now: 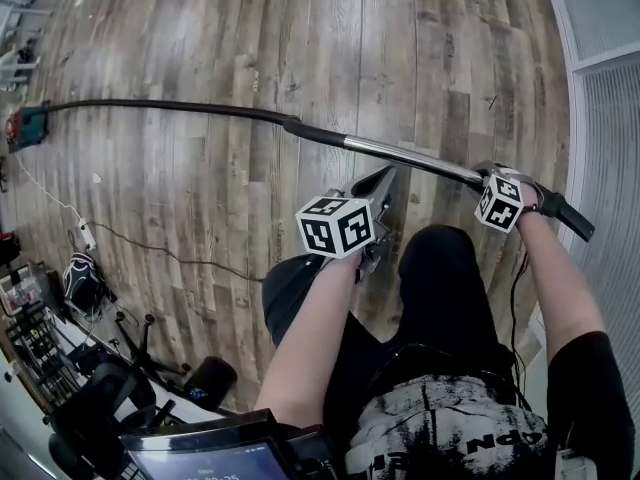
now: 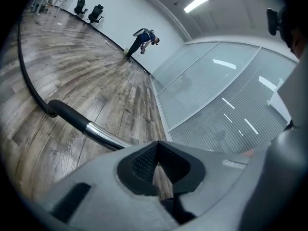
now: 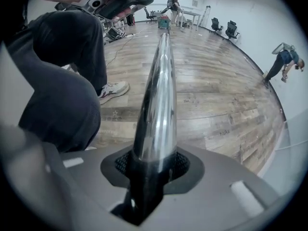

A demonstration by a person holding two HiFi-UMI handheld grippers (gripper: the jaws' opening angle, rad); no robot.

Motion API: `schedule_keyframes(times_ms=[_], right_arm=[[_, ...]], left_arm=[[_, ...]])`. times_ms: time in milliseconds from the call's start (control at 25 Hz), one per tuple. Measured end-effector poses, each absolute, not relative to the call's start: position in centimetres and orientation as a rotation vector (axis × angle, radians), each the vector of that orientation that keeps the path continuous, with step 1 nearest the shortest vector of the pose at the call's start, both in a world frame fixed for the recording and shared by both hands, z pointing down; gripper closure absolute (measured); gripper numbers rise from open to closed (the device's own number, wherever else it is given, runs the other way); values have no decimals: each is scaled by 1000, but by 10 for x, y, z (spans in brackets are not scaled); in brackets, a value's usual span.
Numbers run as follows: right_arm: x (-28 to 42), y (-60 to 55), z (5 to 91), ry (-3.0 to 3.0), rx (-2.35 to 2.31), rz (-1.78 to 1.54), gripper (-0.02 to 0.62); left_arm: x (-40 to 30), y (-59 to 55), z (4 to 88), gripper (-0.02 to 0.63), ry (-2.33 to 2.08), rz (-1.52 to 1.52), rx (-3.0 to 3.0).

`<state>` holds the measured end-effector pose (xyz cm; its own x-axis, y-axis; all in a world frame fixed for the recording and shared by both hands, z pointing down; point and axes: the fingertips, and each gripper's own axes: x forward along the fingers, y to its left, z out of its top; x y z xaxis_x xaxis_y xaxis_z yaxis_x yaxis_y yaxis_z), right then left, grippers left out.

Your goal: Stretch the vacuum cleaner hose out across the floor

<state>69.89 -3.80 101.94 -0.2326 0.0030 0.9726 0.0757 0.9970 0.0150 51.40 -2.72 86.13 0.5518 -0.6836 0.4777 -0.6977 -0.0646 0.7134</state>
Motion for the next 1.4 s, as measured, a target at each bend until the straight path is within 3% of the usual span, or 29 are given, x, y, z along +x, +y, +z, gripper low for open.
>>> schedule_keyframes(times_ms=[520, 1400], right_arm=[[736, -65, 1185, -1877, -77, -109, 474], [754, -72, 1289, -1802, -129, -150, 468]], left_arm=[[505, -41, 955, 606, -1338, -58, 1777], [514, 17, 998, 606, -1503, -72, 1655]])
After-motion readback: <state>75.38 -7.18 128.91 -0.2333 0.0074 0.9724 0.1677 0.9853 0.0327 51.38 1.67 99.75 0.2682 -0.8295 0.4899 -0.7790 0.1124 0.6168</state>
